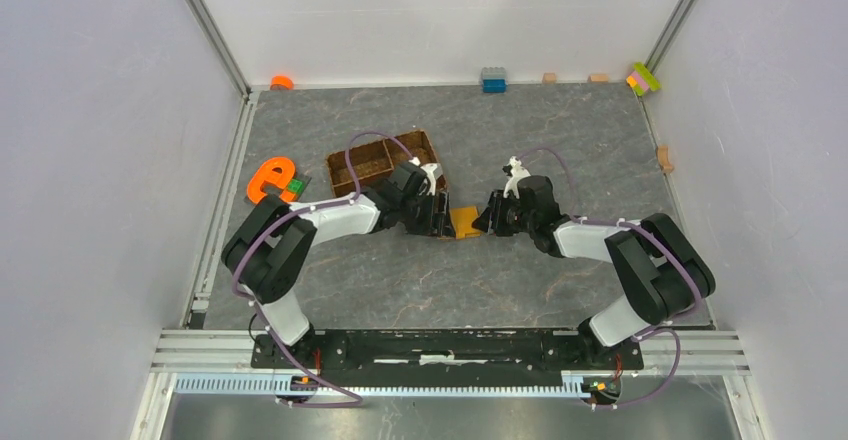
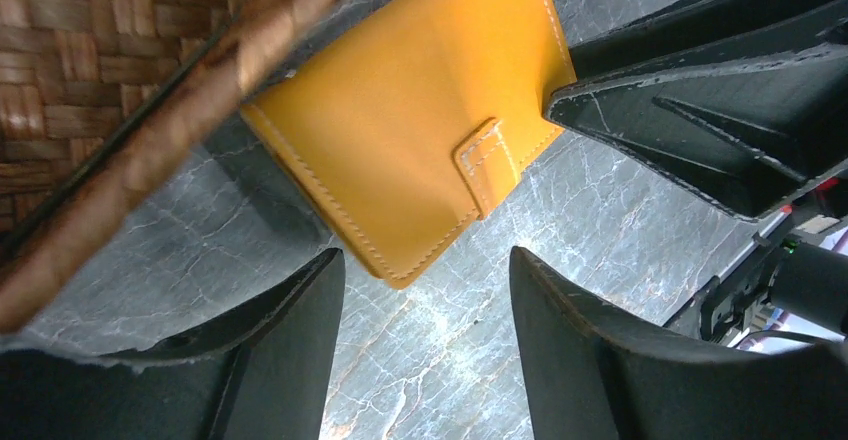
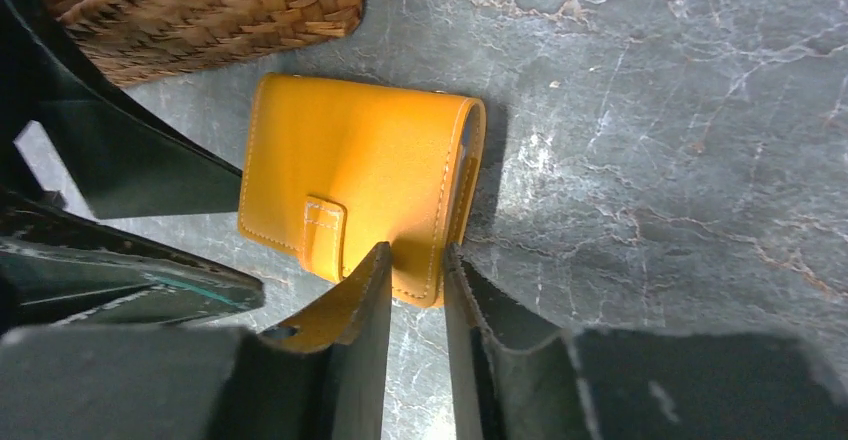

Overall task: Take the credit cards out of the card holder
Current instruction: Pick up the card holder from the center of the board.

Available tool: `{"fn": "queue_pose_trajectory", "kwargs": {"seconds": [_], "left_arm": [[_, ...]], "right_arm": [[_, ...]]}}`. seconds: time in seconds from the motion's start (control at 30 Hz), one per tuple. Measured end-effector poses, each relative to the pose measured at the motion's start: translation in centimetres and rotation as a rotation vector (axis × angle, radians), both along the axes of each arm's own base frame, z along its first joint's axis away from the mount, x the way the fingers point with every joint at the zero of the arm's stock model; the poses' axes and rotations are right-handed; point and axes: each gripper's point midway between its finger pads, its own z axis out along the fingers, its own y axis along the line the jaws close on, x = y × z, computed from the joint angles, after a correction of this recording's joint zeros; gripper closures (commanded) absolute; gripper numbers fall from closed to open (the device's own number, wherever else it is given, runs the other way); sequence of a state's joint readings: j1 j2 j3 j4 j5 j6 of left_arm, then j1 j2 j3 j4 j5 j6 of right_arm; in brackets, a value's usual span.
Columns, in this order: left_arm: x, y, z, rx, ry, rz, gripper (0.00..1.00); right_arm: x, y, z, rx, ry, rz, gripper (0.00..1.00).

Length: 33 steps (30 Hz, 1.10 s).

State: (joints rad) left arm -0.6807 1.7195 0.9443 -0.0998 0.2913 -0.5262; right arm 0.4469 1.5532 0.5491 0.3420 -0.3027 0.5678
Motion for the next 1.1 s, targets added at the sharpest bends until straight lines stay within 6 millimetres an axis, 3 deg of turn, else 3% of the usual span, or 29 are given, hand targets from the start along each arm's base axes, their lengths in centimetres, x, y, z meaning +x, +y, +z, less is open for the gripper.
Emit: {"fn": "queue_pose_trajectory", "kwargs": {"seconds": [0.07, 0.13, 0.2, 0.33, 0.47, 0.6, 0.67, 0.7, 0.73, 0.8, 0.9, 1.1], "left_arm": [[0.0, -0.2, -0.3, 0.000, 0.009, -0.007, 0.41], [-0.3, -0.2, -0.7, 0.001, 0.024, -0.014, 0.55], [-0.5, -0.2, -1.0, 0.006, 0.036, -0.019, 0.72], [-0.7, 0.4, -1.7, 0.024, 0.061, -0.015, 0.95], [-1.1, 0.6, -0.9, 0.004, 0.034, -0.017, 0.98], [-1.4, 0.8, 2.0, -0.059, -0.051, -0.017, 0.98], [-1.4, 0.8, 3.9, -0.100, -0.107, -0.018, 0.98], [-1.3, 0.8, 5.0, -0.120, -0.139, -0.016, 0.98], [-1.2, 0.8, 6.0, -0.141, -0.172, -0.012, 0.98], [-1.0, 0.9, 7.8, -0.177, -0.232, -0.003, 0.98], [-0.9, 1.2, 9.5, -0.210, -0.296, 0.013, 0.98], [-0.6, 1.4, 10.0, -0.215, -0.322, 0.029, 0.98]], "right_arm": [[-0.1, 0.3, 0.2, 0.018, 0.002, 0.007, 0.85], [0.0, 0.5, 0.4, 0.031, -0.006, 0.011, 0.93], [0.2, 0.3, 0.5, 0.033, -0.017, 0.002, 0.96], [0.1, 0.0, 0.7, 0.037, -0.031, -0.002, 1.00], [0.0, 0.0, 1.0, 0.042, -0.038, 0.001, 0.94], [-0.3, 0.2, 1.9, 0.060, -0.061, 0.010, 0.91], [-0.5, 0.2, 2.9, 0.073, -0.092, 0.008, 0.83], [-0.6, 0.1, 3.3, 0.079, -0.108, 0.003, 0.69], [-0.6, -0.1, 3.9, 0.085, -0.130, -0.003, 0.47], [-0.7, -0.2, 5.0, 0.104, -0.164, -0.015, 0.21], [-1.0, -0.6, 6.3, 0.121, -0.221, -0.027, 0.09], [-1.2, -0.4, 8.9, 0.157, -0.314, 0.002, 0.02]]}}
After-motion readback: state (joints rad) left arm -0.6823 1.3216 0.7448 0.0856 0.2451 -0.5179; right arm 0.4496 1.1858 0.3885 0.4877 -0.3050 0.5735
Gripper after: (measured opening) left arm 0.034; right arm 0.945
